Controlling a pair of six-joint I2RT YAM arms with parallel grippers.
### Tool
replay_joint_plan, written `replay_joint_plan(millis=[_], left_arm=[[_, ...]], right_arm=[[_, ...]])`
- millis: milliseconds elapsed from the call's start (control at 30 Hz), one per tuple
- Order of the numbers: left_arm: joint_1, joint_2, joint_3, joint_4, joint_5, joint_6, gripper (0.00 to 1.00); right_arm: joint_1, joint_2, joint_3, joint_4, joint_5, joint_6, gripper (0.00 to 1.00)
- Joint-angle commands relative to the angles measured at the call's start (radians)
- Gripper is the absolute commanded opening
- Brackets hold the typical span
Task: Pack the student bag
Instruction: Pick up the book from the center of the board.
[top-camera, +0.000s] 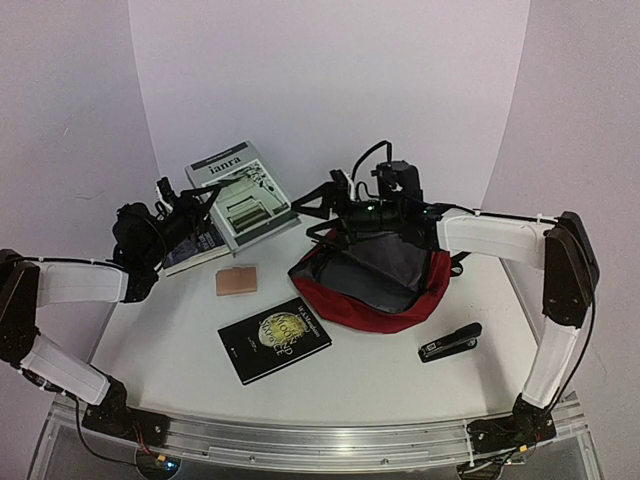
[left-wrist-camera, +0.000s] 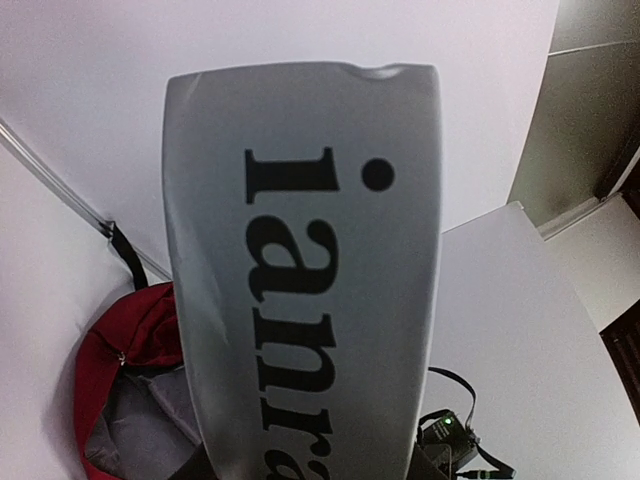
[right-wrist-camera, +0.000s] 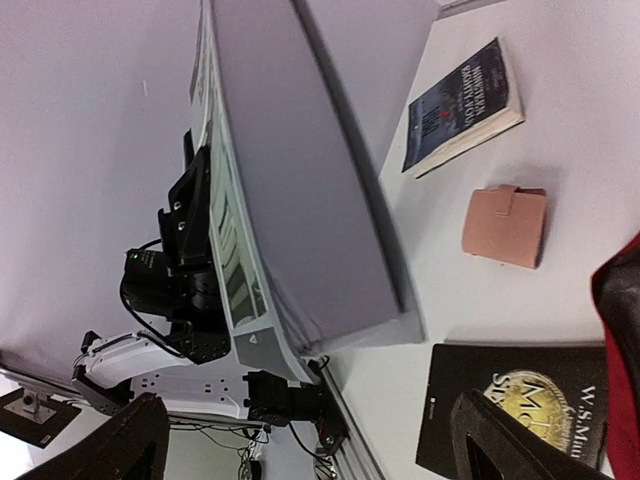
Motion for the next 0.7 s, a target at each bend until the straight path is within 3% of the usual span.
replay_joint_plan(millis=[0, 267, 600, 667], left_arm=[[-0.042, 0.017, 0.034, 0.205, -0.086, -0.047, 0.19], [-0.135, 0.099, 0.01, 0.372, -0.169, -0.081, 0.22], [-0.184, 0.143, -0.007, 0.429, -0.188, -0.079, 0.32], [-0.184, 0.144, -0.008, 0.421, -0.172, -0.074, 0.39]], right_arm=[[0.043, 0.062, 0.106, 0.102, 0.012, 0.02, 0.98], [0.072, 0.159, 0.22, 0.116, 0.023, 0.02, 0.95], [0.052, 0.116, 0.183, 0.114, 0.009, -0.018, 0.48], [0.036, 0.1, 0.169, 0.114, 0.001, -0.02, 0.4]])
